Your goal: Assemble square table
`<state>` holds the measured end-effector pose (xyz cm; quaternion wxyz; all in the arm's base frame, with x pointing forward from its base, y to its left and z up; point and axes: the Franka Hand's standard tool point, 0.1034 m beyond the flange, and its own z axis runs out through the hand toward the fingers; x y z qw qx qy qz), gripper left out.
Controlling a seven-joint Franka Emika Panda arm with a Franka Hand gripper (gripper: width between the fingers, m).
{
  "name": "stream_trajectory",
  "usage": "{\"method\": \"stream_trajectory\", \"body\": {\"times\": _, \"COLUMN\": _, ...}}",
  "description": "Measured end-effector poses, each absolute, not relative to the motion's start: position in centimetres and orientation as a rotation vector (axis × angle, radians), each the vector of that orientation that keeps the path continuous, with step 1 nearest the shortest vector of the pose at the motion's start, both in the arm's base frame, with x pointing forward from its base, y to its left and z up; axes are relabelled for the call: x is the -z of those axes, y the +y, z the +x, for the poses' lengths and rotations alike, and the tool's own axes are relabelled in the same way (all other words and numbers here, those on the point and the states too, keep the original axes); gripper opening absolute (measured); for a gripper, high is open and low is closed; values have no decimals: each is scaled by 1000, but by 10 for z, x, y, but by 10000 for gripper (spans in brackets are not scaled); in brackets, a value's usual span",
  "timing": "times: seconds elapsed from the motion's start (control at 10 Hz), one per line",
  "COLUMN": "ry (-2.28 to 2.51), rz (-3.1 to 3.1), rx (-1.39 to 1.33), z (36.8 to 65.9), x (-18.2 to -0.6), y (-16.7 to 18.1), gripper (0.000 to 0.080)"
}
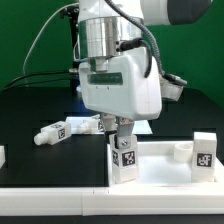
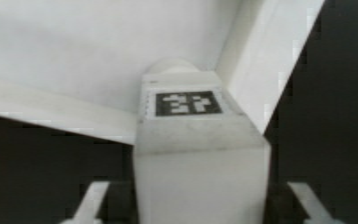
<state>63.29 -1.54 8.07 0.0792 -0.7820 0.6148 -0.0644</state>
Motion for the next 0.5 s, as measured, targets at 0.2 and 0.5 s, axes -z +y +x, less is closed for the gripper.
{"method": "stream_trajectory", "body": {"times": 0.2, "ry": 2222, "rz": -1925, "rx": 110, "z": 630, "x": -80, "y": -11, "gripper": 288}}
{"method": "stream_trajectory", "body": {"times": 0.5, "ry": 2394, "rz": -1645, "rx": 87, "z": 629, "x": -80, "y": -6, "gripper": 288}}
